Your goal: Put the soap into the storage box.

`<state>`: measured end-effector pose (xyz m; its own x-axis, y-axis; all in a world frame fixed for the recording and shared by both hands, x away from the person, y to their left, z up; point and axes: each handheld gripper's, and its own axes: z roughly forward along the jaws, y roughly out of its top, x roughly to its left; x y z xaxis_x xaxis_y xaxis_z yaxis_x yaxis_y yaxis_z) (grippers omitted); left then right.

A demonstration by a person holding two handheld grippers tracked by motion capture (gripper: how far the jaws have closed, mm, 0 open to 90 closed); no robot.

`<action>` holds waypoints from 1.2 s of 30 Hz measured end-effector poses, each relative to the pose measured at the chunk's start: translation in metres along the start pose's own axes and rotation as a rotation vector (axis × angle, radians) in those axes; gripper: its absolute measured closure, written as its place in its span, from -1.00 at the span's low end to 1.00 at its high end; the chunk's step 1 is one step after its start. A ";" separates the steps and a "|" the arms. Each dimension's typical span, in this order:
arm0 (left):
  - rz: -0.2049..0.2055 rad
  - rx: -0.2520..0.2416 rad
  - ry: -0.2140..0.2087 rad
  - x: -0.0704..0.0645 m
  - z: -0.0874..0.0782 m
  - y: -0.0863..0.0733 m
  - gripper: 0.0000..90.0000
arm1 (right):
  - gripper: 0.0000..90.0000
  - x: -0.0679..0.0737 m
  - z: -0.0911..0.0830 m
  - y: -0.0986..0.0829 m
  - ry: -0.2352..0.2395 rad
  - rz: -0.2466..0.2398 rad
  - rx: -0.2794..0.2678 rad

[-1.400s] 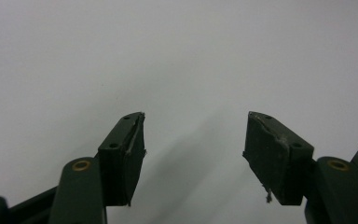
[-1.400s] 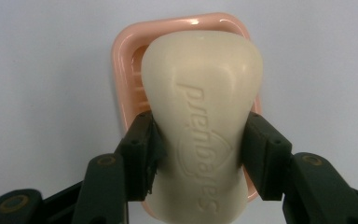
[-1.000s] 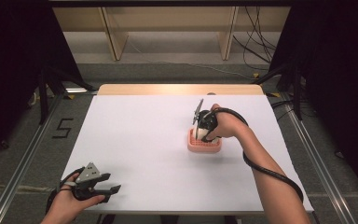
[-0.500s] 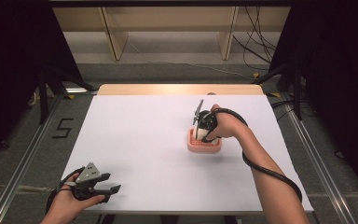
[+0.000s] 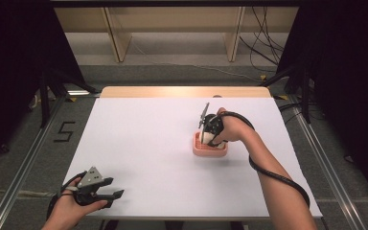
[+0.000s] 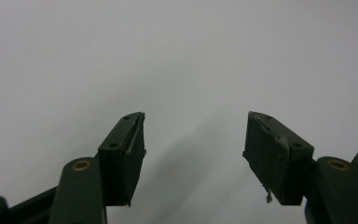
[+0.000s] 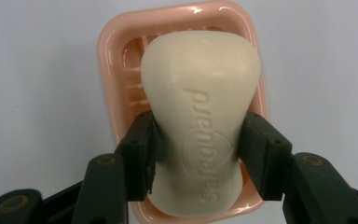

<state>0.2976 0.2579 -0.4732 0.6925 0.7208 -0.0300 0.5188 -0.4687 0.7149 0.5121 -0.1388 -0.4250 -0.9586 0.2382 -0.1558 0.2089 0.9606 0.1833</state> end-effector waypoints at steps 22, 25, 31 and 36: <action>-0.011 -0.012 0.009 0.000 0.000 0.000 -0.17 | 0.11 0.002 0.003 0.001 0.007 0.043 -0.001; -0.011 -0.015 0.010 0.000 0.000 0.000 -0.17 | 0.11 0.001 0.001 0.001 0.004 0.047 -0.009; -0.028 -0.031 0.000 -0.002 0.001 0.000 -0.17 | 0.07 0.000 -0.008 0.000 -0.006 0.055 -0.023; -0.029 -0.031 0.001 -0.002 0.001 0.000 -0.17 | -0.02 0.004 -0.012 -0.003 -0.010 0.113 -0.040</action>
<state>0.2969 0.2558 -0.4743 0.6770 0.7343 -0.0507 0.5233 -0.4317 0.7347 0.5051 -0.1419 -0.4143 -0.9272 0.3466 -0.1417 0.3077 0.9209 0.2391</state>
